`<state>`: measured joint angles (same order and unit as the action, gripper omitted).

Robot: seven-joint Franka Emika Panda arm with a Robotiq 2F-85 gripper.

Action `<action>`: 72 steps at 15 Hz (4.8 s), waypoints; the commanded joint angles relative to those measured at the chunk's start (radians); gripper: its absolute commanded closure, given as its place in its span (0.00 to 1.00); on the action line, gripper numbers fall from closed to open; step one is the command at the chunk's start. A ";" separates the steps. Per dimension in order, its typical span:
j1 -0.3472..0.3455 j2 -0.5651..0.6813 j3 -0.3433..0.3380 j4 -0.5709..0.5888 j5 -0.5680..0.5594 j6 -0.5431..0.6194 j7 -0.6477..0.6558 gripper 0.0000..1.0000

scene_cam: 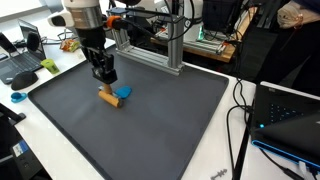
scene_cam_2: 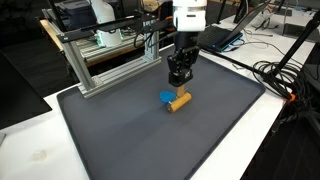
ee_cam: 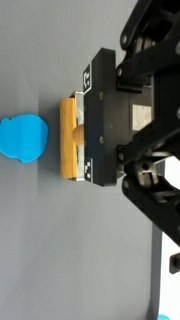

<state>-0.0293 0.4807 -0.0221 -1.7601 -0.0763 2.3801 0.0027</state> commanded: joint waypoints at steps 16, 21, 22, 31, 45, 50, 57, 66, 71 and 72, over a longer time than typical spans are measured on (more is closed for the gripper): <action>0.008 -0.099 -0.001 -0.129 0.000 -0.051 -0.011 0.77; 0.008 -0.078 -0.004 -0.122 -0.004 -0.054 -0.016 0.77; 0.009 -0.071 -0.006 -0.117 -0.007 -0.078 -0.014 0.77; 0.004 -0.044 -0.011 -0.095 -0.008 -0.194 -0.014 0.77; 0.004 -0.018 -0.010 -0.043 -0.009 -0.311 -0.018 0.77; 0.005 -0.026 -0.013 -0.036 -0.022 -0.439 -0.028 0.77; 0.003 -0.202 -0.019 -0.139 -0.040 -0.416 -0.040 0.77; -0.001 -0.589 -0.020 -0.395 -0.038 -0.407 0.010 0.77; 0.002 -0.784 -0.010 -0.555 -0.011 -0.397 0.060 0.77; 0.004 -0.821 -0.005 -0.587 -0.003 -0.390 0.072 0.77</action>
<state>-0.0269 -0.1979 -0.0391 -2.2232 -0.1045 1.9554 0.0396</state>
